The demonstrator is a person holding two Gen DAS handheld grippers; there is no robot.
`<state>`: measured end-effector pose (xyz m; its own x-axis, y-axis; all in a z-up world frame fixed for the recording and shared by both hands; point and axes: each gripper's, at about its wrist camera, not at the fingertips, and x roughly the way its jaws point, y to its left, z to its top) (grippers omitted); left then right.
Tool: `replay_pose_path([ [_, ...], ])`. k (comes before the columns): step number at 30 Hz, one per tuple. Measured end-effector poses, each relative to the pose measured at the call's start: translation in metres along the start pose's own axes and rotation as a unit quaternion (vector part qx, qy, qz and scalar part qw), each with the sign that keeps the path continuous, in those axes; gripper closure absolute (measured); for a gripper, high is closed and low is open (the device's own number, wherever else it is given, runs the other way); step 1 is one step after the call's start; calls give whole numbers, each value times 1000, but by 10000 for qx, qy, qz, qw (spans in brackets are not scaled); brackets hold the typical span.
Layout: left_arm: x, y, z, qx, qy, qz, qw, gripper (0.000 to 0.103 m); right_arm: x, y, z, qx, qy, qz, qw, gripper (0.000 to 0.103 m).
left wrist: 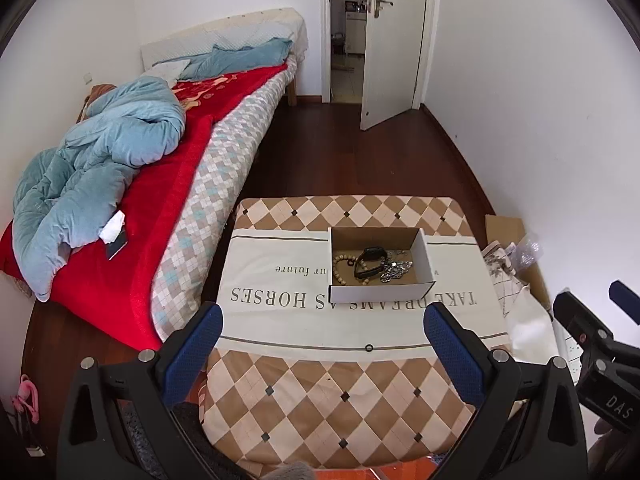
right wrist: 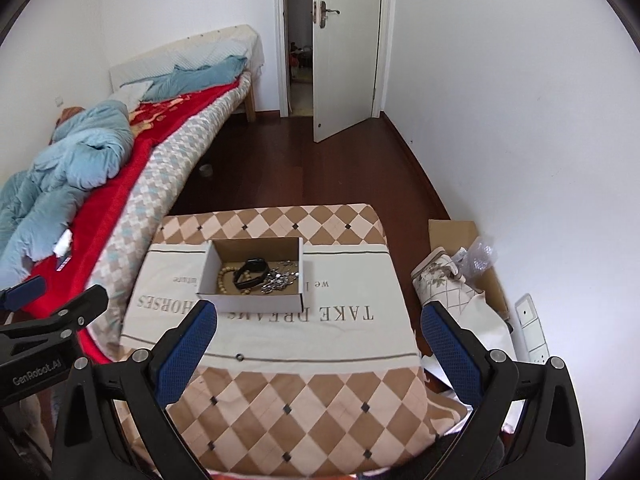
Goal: Organize jewelry
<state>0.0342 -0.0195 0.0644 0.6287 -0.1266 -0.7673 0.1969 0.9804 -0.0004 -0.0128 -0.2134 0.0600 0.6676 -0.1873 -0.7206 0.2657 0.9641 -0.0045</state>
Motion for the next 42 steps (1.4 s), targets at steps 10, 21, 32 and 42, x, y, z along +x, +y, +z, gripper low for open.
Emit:
replay_pose_path([
  [10, -50, -5, -1, 26, -106, -86, 9999, 1, -58, -6, -1, 49, -180, 7, 9998, 0],
  [21, -55, -5, 4, 1, -146, -27, 9999, 1, -58, -8, 3, 42, -79, 74, 9999, 0],
  [32, -9, -12, 31, -43, -135, 247, 9996, 1, -3, -14, 26, 42, 38, -202, 9998, 0],
  [42, 27, -13, 47, -66, 67, 297, 9995, 1, 47, -8, 42, -25, 242, -251, 9994, 0],
])
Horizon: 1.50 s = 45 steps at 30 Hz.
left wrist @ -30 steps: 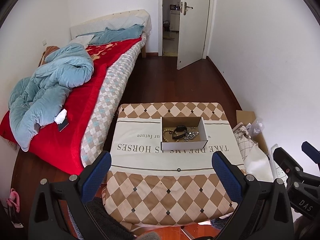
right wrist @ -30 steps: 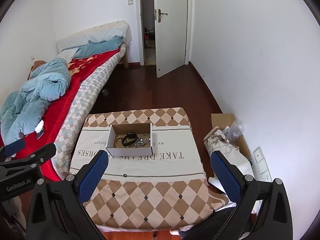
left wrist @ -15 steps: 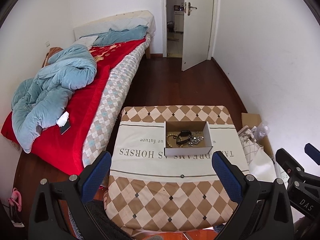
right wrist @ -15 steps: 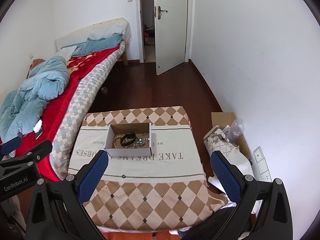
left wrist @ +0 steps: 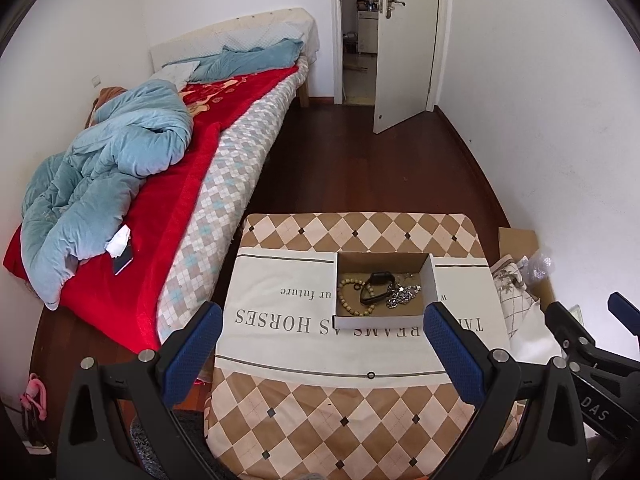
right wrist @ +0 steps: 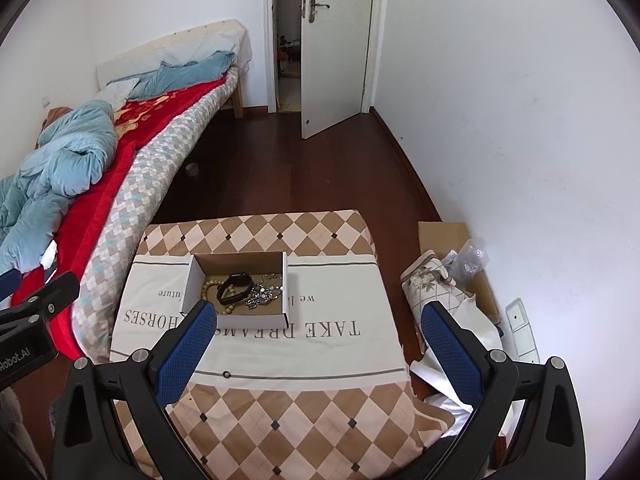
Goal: Organize jewelry
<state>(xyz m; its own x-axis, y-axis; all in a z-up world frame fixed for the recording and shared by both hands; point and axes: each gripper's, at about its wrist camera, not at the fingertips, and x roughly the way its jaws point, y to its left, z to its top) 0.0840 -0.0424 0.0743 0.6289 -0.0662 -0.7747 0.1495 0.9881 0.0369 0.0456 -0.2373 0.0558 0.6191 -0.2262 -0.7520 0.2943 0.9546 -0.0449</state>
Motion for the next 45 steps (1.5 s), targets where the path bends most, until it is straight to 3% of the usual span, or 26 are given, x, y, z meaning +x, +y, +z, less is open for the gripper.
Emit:
replay_pose_path([
  [12, 24, -1, 5, -14, 151, 53, 9999, 1, 26, 7, 8, -73, 115, -1, 9999, 0],
  [45, 24, 5, -3, -5, 188, 97, 9998, 0, 24, 12, 10, -156, 115, 49, 9998, 0],
])
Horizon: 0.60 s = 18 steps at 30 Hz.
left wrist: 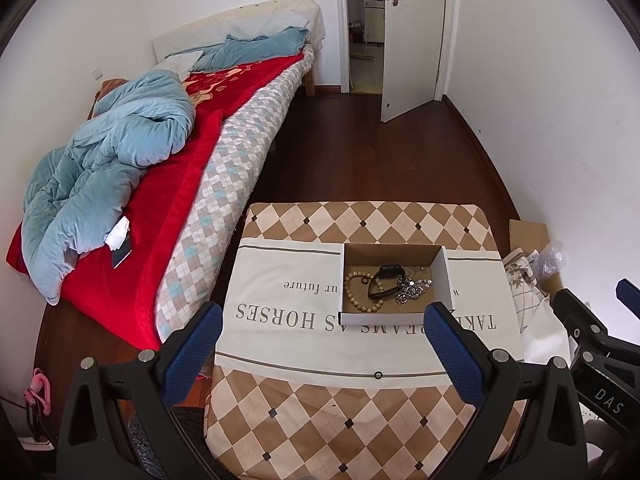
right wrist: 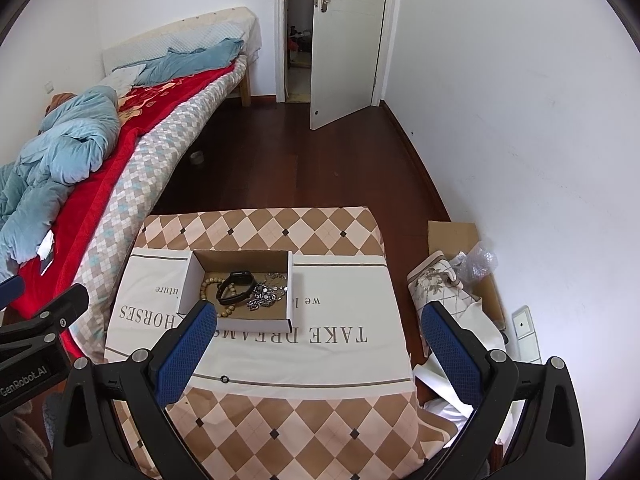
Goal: Organize jewelry
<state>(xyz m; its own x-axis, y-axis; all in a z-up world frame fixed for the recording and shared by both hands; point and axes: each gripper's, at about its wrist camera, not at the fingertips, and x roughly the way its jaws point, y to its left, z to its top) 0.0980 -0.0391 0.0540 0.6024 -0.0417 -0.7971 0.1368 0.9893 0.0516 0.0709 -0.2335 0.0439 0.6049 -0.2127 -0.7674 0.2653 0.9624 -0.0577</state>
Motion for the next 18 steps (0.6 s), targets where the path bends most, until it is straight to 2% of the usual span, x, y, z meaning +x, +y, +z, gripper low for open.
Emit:
replay_pose_path([
  [18, 1, 4, 0, -31, 15, -46, 10000, 0, -1, 0, 1, -14, 6, 15, 10000, 0],
])
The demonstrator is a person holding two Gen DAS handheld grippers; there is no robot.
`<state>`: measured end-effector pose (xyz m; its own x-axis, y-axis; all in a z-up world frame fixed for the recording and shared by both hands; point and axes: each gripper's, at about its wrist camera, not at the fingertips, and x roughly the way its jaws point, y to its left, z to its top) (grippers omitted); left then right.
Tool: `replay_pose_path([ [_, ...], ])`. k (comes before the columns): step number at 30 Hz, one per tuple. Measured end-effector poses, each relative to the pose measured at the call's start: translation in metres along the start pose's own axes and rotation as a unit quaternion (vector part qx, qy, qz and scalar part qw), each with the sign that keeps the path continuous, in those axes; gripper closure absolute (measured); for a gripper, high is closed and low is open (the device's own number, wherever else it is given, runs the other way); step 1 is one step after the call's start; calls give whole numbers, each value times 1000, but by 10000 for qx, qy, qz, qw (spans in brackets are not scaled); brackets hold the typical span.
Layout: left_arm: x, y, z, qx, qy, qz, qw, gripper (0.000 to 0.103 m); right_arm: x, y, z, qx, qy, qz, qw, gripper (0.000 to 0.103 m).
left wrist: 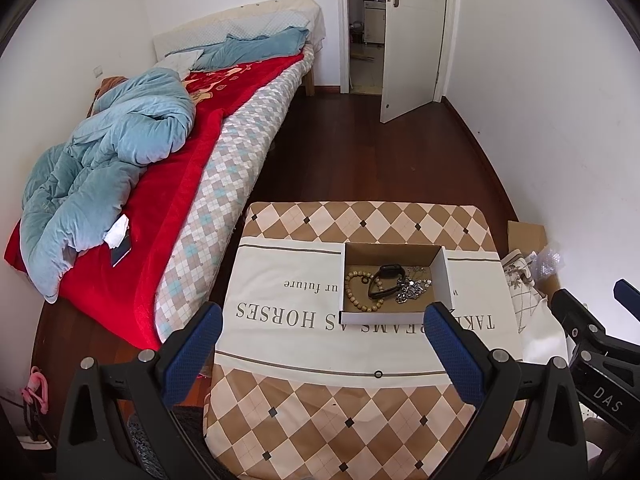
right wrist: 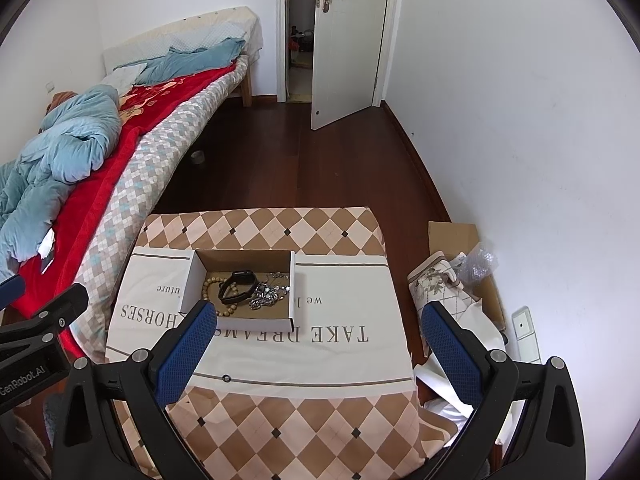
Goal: Organize jewelry
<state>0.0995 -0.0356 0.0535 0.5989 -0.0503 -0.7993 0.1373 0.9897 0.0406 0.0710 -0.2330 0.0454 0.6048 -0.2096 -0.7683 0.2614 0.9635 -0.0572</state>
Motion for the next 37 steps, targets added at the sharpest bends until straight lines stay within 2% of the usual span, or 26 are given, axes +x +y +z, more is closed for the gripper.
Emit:
replay_pose_path([
  [37, 0, -1, -1, 21, -7, -89, 10000, 1, 2, 2, -5, -29, 25, -8, 10000, 0],
])
